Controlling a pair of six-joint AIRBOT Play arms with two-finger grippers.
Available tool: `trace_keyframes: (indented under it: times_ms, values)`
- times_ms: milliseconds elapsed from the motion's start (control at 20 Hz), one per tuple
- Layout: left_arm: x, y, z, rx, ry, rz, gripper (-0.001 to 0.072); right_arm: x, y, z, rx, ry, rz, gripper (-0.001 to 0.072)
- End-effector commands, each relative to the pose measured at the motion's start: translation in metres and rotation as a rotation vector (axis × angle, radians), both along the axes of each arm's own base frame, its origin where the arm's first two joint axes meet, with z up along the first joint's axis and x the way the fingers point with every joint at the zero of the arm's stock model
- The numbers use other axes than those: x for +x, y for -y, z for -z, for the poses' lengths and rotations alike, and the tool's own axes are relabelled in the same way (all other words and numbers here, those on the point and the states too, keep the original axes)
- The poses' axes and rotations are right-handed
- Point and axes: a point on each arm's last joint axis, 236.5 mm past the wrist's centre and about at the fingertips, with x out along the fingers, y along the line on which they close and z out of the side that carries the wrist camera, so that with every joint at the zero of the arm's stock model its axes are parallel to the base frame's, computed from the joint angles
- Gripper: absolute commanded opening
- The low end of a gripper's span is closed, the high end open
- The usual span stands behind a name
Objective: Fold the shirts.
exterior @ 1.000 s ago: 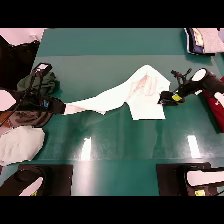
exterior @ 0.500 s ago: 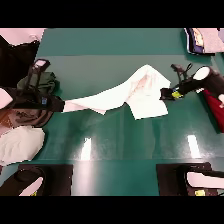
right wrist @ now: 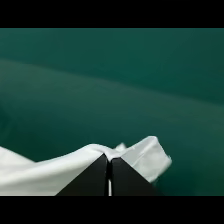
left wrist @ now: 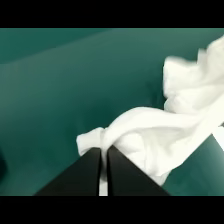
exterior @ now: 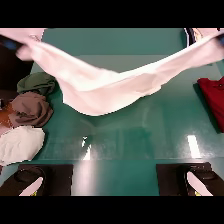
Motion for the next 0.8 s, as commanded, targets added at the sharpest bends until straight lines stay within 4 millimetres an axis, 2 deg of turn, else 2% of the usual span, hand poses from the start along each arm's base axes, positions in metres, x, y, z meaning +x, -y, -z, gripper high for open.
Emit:
trace_keyframes:
  times_ms: [0, 100, 150, 250, 350, 450, 550, 650, 750]
  values:
    - [-0.057, -0.006, -0.083, -0.043, 0.184, 0.037, 0.0027, -0.080, 0.018, -0.107, -0.028, 0.312, 0.099, 0.0018]
    - [-0.084, -0.006, -0.117, -0.088, 0.274, 0.061, 0.0028, -0.113, 0.040, -0.136, -0.048, 0.404, 0.200, 0.0018]
    - [-0.093, -0.007, -0.128, -0.112, 0.298, 0.064, 0.0028, -0.127, 0.051, -0.147, -0.046, 0.436, 0.250, 0.0018]
    - [-0.097, -0.007, -0.129, -0.123, 0.294, 0.066, 0.0028, -0.147, 0.070, -0.163, -0.057, 0.490, 0.334, 0.0018]
    - [-0.088, -0.010, -0.109, -0.086, 0.228, 0.048, 0.0028, -0.154, 0.084, -0.173, -0.058, 0.507, 0.397, 0.0018]
    - [-0.067, -0.018, -0.066, -0.012, 0.096, -0.002, 0.0028, -0.139, 0.089, -0.170, -0.065, 0.445, 0.413, 0.0018]
    - [-0.043, -0.031, -0.012, 0.074, -0.062, -0.066, 0.0027, -0.105, 0.091, -0.147, -0.072, 0.308, 0.413, 0.0018]
    - [-0.019, -0.045, 0.040, 0.155, -0.188, -0.132, 0.0027, -0.057, 0.093, -0.103, -0.093, 0.107, 0.406, 0.0018]
    - [0.000, -0.052, 0.104, 0.236, -0.344, -0.163, 0.0028, -0.003, 0.095, -0.038, -0.123, -0.122, 0.390, 0.0018]
